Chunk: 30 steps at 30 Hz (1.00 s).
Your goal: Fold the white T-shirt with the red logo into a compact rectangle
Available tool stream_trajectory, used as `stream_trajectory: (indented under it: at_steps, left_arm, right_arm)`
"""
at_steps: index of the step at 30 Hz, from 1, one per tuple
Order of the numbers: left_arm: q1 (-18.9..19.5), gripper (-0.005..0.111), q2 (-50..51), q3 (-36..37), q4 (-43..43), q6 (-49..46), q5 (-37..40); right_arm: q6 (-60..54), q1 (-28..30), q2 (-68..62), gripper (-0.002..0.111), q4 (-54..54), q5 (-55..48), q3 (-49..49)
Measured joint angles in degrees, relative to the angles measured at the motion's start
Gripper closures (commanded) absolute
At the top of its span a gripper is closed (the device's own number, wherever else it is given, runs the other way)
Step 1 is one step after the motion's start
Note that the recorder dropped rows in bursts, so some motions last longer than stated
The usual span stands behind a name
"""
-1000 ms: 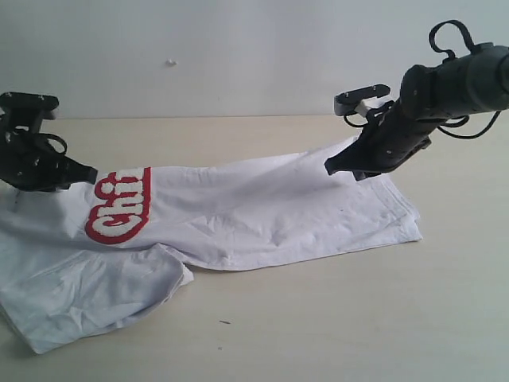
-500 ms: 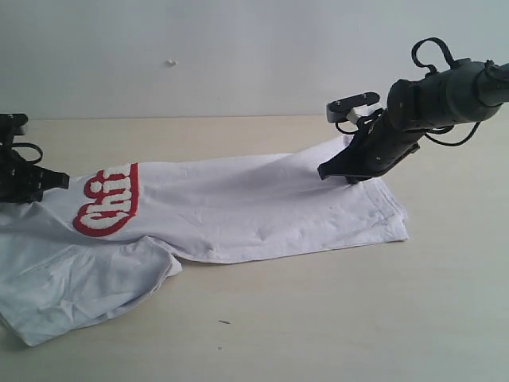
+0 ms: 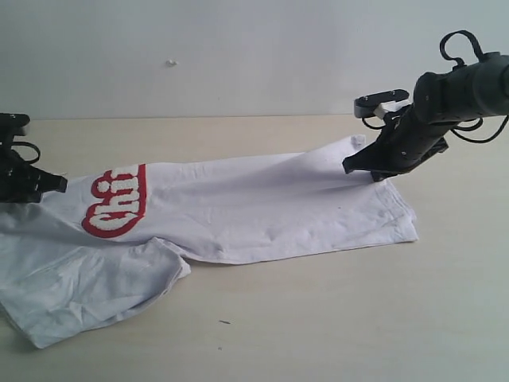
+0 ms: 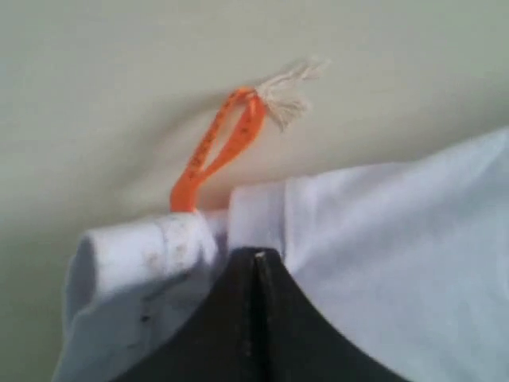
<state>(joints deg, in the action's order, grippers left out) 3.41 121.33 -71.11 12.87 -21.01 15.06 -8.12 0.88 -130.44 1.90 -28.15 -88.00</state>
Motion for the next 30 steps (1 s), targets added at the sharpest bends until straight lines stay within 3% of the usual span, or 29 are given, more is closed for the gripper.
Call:
stream_trajectory:
  at_steps: [12, 17, 20, 23, 26, 30]
  left_arm:
    - [-1.9, 0.107, -17.2, 2.1, 1.5, -1.0, 8.0]
    - [-4.2, 0.107, -23.9, 7.3, 5.4, -5.2, 21.9]
    - [-7.9, 0.107, -27.4, 12.9, 7.9, -7.3, 25.2]
    - [-14.0, 0.105, -30.5, 17.6, 8.3, -9.1, 25.3]
    - [-20.5, 0.091, -31.7, 21.3, 8.5, -9.9, 25.3]
    - [-27.6, 0.063, -31.8, 23.6, 8.6, -10.1, 23.3]
  right_arm:
    - [-3.1, 0.4, 2.0, 0.108, -0.1, -6.6, 1.0]
    - [-3.7, 0.5, 2.3, 0.108, -0.2, -6.8, 1.2]
    - [-3.8, 0.6, 2.5, 0.108, -0.2, -6.7, 1.4]
    - [-3.9, 0.6, 2.8, 0.108, -0.2, -7.9, 1.5]
    - [-3.9, 0.6, 2.9, 0.108, -0.2, -8.5, 1.5]
    - [-3.9, 0.6, 3.0, 0.108, -0.2, -9.3, 1.5]
